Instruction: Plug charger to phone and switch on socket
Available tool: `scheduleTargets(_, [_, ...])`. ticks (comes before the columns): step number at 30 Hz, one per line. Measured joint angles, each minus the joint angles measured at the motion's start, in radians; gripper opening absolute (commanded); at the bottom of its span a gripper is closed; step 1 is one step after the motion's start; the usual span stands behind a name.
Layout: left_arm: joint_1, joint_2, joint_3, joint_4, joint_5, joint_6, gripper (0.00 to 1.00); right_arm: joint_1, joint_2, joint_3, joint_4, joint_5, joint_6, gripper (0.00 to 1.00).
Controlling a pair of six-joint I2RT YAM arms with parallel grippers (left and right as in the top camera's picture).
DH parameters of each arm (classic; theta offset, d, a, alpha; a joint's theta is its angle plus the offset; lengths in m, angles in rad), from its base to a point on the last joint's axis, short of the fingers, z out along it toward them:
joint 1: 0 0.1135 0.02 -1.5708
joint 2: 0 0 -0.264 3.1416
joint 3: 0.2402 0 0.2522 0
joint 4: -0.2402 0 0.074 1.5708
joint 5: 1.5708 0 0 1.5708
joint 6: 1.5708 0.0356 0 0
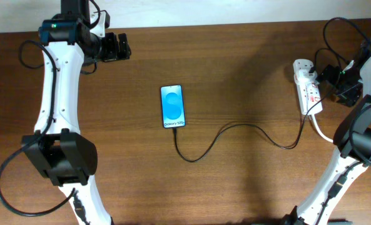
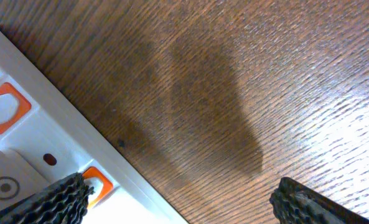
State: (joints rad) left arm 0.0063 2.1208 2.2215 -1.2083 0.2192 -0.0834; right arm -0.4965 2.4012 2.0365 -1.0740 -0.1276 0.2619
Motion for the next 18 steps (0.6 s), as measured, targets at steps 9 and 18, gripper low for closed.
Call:
scheduleTargets(9, [0.0,0.0,0.0,0.0,0.0,0.0,0.99,0.0,0.0,0.002,-0.01,0.001,-0.001,0.98])
scheduleTargets(18, [0.0,0.0,0.0,0.0,0.0,0.0,0.99,0.021,-0.006,0.003,-0.024,0.031,-0.019,0.98])
